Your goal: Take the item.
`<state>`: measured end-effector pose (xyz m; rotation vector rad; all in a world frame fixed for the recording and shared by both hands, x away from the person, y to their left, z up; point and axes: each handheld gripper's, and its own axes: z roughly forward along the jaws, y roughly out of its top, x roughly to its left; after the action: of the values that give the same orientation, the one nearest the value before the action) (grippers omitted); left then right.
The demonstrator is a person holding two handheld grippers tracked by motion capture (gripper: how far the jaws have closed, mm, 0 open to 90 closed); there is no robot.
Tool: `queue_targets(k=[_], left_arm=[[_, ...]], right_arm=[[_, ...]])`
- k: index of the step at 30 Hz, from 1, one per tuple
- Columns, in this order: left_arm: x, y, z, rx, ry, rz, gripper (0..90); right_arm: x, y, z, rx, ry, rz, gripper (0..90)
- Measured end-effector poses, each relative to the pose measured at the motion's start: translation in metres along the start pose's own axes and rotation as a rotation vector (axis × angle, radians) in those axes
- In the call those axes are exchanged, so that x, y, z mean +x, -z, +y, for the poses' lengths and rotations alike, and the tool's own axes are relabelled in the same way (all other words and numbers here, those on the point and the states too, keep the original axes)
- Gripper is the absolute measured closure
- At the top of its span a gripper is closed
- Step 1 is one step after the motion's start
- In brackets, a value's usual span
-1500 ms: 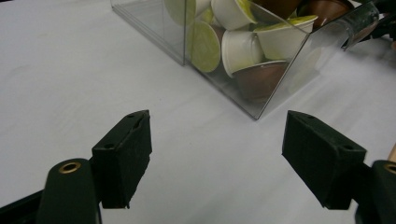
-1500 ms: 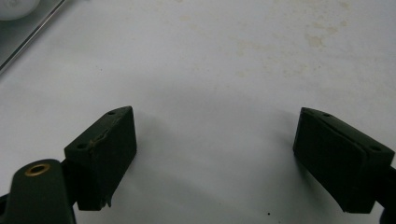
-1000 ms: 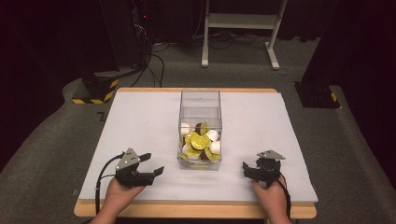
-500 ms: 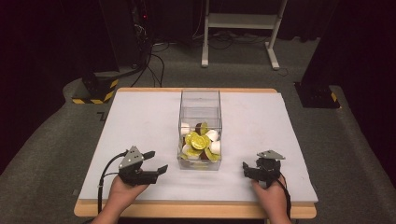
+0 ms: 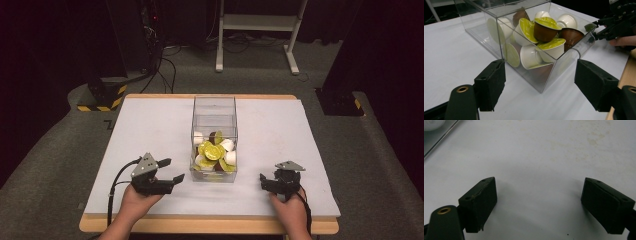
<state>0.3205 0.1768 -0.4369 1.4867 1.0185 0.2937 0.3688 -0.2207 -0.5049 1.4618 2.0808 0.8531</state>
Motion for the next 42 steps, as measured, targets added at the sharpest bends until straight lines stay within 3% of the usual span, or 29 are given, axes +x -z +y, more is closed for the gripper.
queue_targets(k=[26,31,38,42], left_arm=[[-0.01,-0.023,0.017,0.0,0.013,-0.044,25.4],[-0.01,-0.026,0.019,0.0,0.001,-0.058,25.4],[-0.01,-0.032,0.02,-0.001,0.012,-0.058,25.5],[-0.01,-0.037,0.022,0.013,-0.004,-0.057,25.7]], right_arm=[[0.0,0.0,0.0,0.0,-0.001,0.0,13.3],[0.0,0.0,0.0,0.0,-0.001,0.0,13.3],[0.0,0.0,0.0,0.0,0.0,0.0,13.3],[0.0,0.0,0.0,0.0,0.0,0.0,13.3]])
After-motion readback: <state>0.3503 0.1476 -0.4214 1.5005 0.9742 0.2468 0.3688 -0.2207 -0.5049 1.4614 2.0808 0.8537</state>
